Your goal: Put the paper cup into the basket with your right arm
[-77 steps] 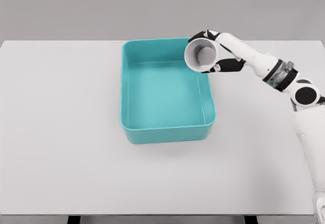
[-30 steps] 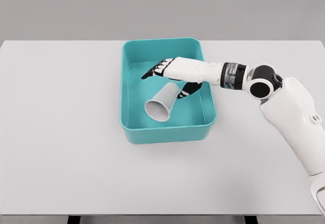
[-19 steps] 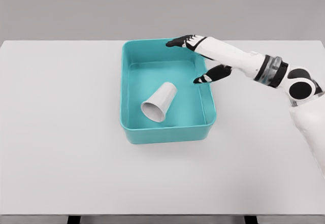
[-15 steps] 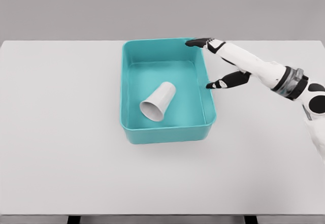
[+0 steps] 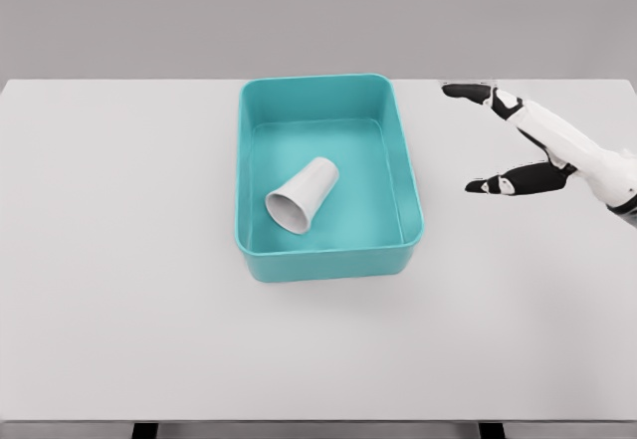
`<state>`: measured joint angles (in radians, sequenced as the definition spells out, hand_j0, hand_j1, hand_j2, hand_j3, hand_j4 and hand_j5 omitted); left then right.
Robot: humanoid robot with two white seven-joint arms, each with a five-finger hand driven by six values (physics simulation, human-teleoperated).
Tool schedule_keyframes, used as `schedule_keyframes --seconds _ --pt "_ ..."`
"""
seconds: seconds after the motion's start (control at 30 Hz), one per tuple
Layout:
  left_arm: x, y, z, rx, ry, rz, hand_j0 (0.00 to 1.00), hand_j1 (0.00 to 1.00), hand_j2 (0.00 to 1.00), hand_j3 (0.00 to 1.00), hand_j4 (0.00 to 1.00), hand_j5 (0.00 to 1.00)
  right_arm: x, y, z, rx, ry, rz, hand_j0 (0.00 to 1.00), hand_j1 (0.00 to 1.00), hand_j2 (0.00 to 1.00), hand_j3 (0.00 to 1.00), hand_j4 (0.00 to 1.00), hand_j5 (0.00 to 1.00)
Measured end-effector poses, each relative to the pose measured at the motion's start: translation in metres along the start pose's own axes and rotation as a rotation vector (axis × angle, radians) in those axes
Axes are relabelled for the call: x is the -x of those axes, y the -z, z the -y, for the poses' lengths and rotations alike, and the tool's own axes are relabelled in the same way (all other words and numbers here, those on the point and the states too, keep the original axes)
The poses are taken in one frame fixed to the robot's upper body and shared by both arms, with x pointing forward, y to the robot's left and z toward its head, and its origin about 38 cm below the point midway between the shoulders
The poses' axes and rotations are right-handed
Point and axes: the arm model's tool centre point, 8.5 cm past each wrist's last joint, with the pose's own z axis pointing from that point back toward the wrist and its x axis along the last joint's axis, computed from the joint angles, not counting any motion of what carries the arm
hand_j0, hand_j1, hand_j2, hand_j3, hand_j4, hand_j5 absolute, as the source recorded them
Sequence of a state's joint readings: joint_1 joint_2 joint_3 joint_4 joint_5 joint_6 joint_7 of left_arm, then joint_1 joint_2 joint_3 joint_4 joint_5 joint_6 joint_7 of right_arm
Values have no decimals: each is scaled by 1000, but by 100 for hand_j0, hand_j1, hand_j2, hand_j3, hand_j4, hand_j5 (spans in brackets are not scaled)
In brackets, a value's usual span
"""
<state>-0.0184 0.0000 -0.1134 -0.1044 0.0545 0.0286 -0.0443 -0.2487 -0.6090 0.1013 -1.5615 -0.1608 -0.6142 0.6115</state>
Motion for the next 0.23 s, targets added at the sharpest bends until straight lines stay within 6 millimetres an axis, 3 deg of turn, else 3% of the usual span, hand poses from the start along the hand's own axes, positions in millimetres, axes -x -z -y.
schedule_keyframes --seconds 0.07,0.23 --pt "1 0 0 0 0 -2 100 100 100 100 100 100 5 -16 -8 9 22 -38 100 100 100 100 100 100" --pt "1 0 0 0 2 -2 100 100 100 100 100 100 5 -27 6 56 0 -57 100 100 100 100 100 100"
